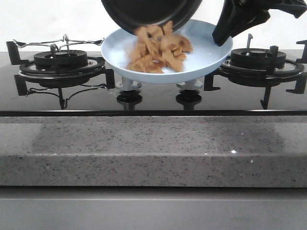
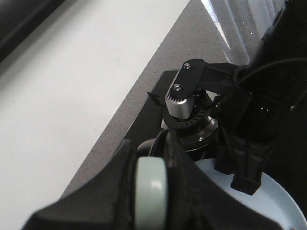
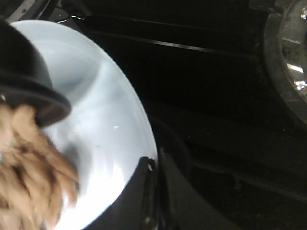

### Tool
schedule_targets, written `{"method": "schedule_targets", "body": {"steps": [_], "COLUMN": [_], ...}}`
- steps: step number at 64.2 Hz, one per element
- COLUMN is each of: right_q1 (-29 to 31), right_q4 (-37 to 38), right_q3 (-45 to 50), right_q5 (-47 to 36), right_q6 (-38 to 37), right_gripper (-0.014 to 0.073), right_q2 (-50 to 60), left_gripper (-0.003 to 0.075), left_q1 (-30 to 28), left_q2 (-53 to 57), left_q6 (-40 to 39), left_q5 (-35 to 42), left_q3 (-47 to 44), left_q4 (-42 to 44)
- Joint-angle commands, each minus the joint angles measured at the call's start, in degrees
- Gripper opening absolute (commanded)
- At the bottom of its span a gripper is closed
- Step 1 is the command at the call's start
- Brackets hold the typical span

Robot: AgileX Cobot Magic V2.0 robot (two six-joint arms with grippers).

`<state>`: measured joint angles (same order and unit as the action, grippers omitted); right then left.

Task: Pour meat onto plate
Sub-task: 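Lift and tilt the pan with the left gripper, pouring meat onto the plate, then lower the empty pan back onto its burner with the left gripper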

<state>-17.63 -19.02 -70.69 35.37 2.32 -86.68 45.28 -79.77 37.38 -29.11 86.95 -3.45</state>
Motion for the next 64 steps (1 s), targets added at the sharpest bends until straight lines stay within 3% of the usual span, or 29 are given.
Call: {"method": "schedule_targets", "body": {"steps": [1, 20, 30, 33, 42, 53, 64], "right_q1": [-0.06, -0.06, -0.06, -0.06, -0.06, -0.06, -0.06], "right_q4": [-1.39, -1.39, -1.39, -1.39, -1.39, -1.39, -1.39], "right_q3": [-1.61, -1.61, -1.61, -1.61, -1.61, -1.61, -1.61], "right_q5": [-2.79, -2.73, -2.73, -2.73, -2.73, -2.73, -2.73], "right_q6": [0.45, 0.45, 0.45, 0.45, 0.45, 0.45, 0.45], "right_gripper": [-0.0069, -0.0069, -0.0069, -0.0069, -0.0069, -0.0069, -0.0069], "right_q2": [2.54, 2.54, 2.54, 2.54, 2.54, 2.54, 2.54], "left_gripper": [0.0006, 0.0006, -0.0017, -0.0017, -0.0017, -0.0017, -0.0017], "left_q1": [0.93, -0.33, -7.74, -11.78, -26.54, -46.39, -57.79], "left_q2": [2.4, 3.21, 5.87, 6.57, 6.83, 3.69, -1.48], "left_q6": [-0.87, -4.23, -16.11, -16.78, -15.67, -2.48, 1.34], "left_q5": [5.99, 3.08, 4.02, 4.58, 1.9, -7.82, -15.26], "left_q3": [2.29, 2.29, 2.29, 2.29, 1.78, -3.83, -10.22], "left_q4": [2.93, 2.82, -1.58, -7.1, -34.73, -72.64, -90.73]}}
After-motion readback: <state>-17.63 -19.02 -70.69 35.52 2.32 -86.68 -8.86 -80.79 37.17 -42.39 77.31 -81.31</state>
